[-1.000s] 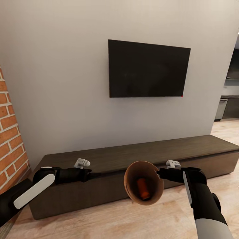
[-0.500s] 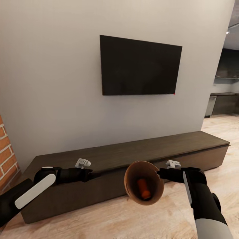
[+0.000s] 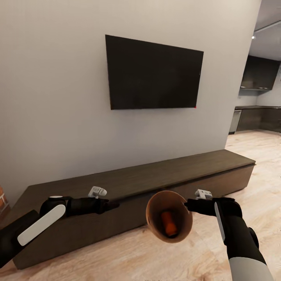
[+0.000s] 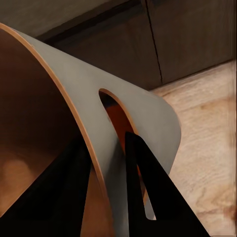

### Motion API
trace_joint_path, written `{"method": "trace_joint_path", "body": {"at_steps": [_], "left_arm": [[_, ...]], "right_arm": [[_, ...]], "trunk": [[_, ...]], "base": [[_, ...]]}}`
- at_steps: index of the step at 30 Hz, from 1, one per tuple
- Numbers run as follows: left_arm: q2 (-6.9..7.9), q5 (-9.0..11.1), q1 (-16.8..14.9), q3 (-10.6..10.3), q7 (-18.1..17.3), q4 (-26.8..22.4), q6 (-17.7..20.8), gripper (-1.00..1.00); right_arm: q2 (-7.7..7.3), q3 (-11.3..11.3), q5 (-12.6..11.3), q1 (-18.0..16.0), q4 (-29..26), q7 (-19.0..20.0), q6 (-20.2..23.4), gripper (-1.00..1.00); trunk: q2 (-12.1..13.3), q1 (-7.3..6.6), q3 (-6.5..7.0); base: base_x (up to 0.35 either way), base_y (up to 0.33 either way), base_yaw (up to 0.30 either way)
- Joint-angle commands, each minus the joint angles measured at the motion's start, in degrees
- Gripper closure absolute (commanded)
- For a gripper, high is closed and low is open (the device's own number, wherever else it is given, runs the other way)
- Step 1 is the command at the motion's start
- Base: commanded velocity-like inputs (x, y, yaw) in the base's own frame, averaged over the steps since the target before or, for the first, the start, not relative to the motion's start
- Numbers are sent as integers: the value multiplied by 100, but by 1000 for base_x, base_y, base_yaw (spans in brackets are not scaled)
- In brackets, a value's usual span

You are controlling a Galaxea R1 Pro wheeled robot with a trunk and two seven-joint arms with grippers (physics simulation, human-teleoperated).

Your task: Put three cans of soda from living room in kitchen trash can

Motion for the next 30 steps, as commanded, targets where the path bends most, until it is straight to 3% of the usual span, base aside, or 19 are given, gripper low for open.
{"method": "trace_joint_path", "body": {"at_steps": [1,30], "left_arm": [[0,0,0,0,0,1,0,-100],[-28,0,0,0,8,3,-1,-100]], "right_arm": [[2,0,-197,-2,4,6,47,100],[-14,0,-197,-4,327,2,47,100]], "trunk": [[-1,-1,-7],[-1,-1,-224]], "base": [[0,0,-154],[0,0,-17]]}}
